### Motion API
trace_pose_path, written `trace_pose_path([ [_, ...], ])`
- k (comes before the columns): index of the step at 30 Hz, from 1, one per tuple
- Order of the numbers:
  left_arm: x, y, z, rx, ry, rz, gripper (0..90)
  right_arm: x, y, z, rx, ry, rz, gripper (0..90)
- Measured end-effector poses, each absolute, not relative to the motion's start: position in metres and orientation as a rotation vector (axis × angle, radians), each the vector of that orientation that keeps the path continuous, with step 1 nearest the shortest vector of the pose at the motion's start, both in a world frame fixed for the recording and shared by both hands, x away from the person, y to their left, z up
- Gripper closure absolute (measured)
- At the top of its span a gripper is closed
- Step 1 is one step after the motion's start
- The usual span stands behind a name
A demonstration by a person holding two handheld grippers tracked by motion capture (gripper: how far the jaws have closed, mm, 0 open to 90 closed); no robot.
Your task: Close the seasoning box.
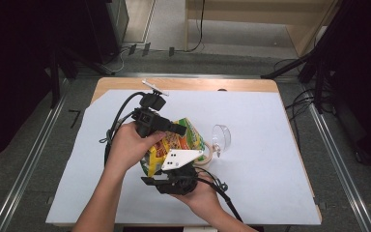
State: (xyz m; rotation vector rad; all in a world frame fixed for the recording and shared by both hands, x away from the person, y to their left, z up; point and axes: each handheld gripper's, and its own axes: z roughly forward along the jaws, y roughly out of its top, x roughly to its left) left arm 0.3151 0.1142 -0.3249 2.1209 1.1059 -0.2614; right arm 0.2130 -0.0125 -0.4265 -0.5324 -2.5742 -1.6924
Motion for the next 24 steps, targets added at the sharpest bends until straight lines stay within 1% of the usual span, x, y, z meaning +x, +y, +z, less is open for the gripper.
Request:
trace_pose_path([
  [24, 0.3141, 0.1144, -0.323, 2.117, 1.094, -0.245, 75.4, 0.2138, -0.0133, -0.4252, -0.527, -2.586, -1.698, 70.7],
])
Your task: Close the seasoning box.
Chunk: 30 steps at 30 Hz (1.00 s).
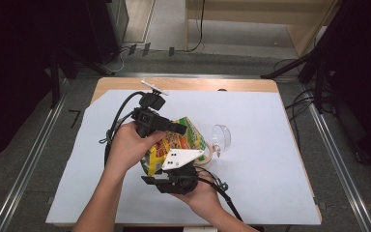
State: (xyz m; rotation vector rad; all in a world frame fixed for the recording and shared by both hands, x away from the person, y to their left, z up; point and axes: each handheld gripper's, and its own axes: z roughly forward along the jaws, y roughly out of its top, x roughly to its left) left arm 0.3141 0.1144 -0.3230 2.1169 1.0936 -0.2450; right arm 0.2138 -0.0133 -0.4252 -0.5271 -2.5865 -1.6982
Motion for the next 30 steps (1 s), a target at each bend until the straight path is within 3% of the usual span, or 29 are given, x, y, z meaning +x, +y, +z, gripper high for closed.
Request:
trace_pose_path([
  [30, 0.3149, 0.1154, -0.3235, 2.116, 1.107, -0.228, 75.1, 0.2147, -0.0131, -0.4252, -0.526, -2.589, -1.698, 70.7],
])
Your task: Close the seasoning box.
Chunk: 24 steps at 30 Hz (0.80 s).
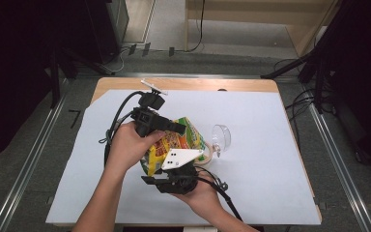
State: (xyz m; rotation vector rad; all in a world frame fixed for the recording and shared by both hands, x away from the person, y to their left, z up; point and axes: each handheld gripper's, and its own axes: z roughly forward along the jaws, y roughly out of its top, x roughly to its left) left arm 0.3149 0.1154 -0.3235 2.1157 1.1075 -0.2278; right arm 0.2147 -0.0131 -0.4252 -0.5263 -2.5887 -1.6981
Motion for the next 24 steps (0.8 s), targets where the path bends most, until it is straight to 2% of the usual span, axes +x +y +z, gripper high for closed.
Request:
trace_pose_path([
  [14, 0.312, 0.11, -0.323, 2.129, 1.091, -0.217, 75.1, 0.214, -0.012, -0.429, -0.539, -2.582, -1.688, 71.5],
  [24, 0.327, 0.104, -0.322, 2.157, 1.083, -0.255, 75.5, 0.225, -0.014, -0.426, -0.594, -2.542, -1.682, 71.8],
])
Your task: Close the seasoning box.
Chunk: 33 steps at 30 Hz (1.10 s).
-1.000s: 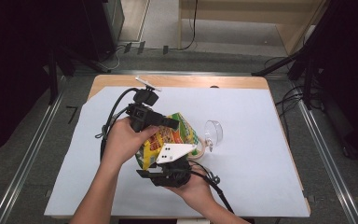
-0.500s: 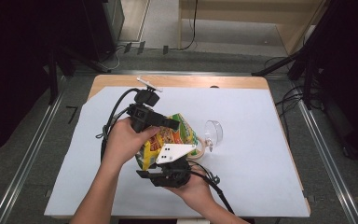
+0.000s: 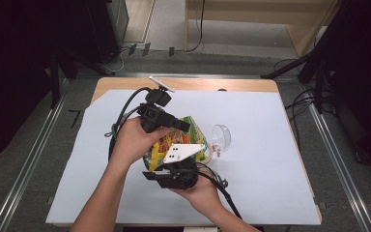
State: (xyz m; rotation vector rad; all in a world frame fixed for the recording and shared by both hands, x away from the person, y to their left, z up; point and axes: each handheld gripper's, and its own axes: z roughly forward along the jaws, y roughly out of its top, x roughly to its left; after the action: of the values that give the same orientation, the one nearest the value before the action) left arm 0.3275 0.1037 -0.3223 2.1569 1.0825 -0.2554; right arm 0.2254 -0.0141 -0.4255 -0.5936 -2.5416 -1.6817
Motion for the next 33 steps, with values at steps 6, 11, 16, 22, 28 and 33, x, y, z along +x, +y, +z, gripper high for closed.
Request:
trace_pose_path([
  [6, 0.328, 0.111, -0.322, 2.14, 1.077, -0.247, 76.5, 0.228, -0.007, -0.426, -0.632, -2.541, -1.668, 71.9],
  [11, 0.328, 0.116, -0.321, 2.134, 1.07, -0.243, 76.6, 0.225, -0.002, -0.425, -0.673, -2.528, -1.678, 71.6],
  [16, 0.332, 0.118, -0.324, 2.126, 1.076, -0.251, 76.6, 0.226, -0.001, -0.424, -0.693, -2.539, -1.655, 71.2],
  [22, 0.335, 0.12, -0.326, 2.109, 1.079, -0.257, 76.5, 0.228, 0.0, -0.421, -0.704, -2.583, -1.618, 70.7],
  [28, 0.338, 0.124, -0.326, 2.097, 1.073, -0.272, 76.3, 0.23, 0.001, -0.418, -0.708, -2.585, -1.597, 70.6],
  [33, 0.34, 0.127, -0.325, 2.091, 1.074, -0.288, 75.9, 0.23, 0.003, -0.417, -0.709, -2.583, -1.613, 70.5],
])
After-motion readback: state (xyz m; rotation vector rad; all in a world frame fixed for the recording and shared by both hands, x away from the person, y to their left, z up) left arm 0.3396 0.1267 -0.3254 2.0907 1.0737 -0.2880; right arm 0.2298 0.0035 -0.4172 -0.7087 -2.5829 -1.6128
